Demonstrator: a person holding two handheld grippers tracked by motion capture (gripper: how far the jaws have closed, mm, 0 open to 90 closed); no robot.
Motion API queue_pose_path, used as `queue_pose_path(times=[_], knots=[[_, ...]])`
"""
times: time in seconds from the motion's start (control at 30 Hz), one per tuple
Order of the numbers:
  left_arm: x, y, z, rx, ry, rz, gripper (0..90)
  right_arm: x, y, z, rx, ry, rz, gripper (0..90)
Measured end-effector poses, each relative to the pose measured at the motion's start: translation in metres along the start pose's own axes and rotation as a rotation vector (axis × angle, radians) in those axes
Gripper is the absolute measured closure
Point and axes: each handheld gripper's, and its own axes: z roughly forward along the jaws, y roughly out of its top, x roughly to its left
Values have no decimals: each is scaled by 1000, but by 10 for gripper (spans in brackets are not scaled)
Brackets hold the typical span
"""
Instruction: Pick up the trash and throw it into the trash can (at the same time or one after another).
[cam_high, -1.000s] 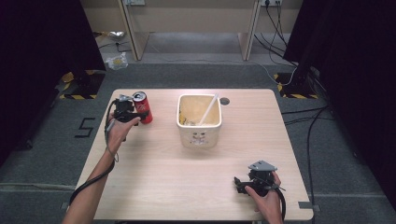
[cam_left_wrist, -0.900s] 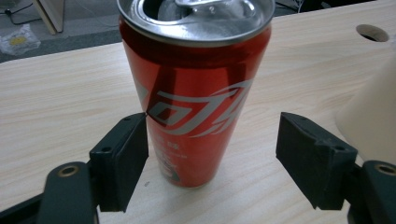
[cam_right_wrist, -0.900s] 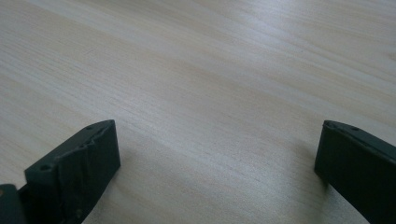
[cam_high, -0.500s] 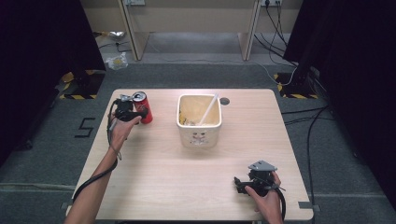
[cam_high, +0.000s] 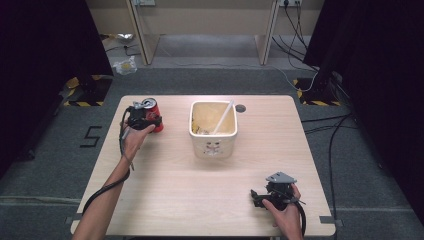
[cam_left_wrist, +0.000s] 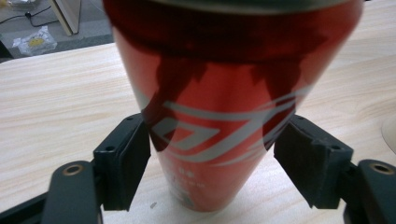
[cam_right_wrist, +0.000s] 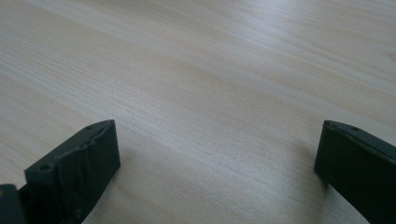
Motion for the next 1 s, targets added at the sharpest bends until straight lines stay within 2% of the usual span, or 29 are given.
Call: queue_pose_path(times=[0.13,0.33,0.57,1.0], knots=[[0,-1,2,0,6,9,327,0,0,0,0,0,0,3],[-1,0,0,7,3,25,340,0,0,0,0,0,0,2],[-3,4,-10,12,-12,47,347,0,0,0,0,-1,-1,3],[-8,14,-32,23,-68,55,347,0,0,0,0,0,1,2]])
